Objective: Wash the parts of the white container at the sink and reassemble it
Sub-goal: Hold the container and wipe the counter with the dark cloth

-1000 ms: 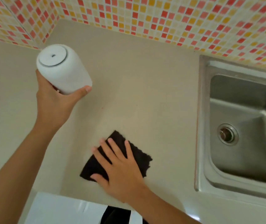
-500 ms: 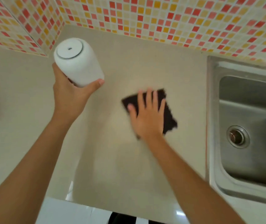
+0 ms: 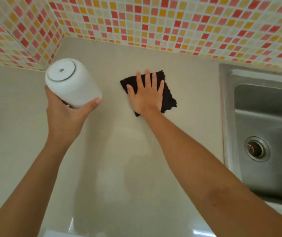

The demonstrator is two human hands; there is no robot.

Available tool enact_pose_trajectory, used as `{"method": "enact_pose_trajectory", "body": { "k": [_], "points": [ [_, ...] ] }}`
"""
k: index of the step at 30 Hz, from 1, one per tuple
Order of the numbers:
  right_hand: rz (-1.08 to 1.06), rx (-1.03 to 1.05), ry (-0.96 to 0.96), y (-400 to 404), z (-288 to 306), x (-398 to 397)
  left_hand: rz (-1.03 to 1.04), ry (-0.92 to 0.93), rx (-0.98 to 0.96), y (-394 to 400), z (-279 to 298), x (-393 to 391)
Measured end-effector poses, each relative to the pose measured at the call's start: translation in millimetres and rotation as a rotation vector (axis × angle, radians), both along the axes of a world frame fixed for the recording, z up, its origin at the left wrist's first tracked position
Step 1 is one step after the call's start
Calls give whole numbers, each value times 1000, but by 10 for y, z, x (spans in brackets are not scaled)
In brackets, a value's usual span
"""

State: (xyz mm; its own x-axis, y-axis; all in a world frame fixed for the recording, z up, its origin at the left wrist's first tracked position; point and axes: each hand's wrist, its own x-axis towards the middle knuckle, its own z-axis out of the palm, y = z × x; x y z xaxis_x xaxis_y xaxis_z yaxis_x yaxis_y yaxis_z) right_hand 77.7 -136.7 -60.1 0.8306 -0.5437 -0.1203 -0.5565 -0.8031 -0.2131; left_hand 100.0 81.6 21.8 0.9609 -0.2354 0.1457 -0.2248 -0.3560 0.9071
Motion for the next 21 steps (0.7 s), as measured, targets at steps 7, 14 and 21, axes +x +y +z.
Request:
{"method": "enact_pose_trajectory", "body": {
  "k": [7, 14, 21],
  "points": [
    [350, 78, -48, 1420, 172, -2078, -12, 18, -19, -216, 108, 1],
    [274, 32, -61, 912, 103, -1288, 10, 6, -30, -389, 123, 40],
    [55, 4, -13, 178, 4, -449, 4, -12, 51, -187, 98, -35]
  ]
}}
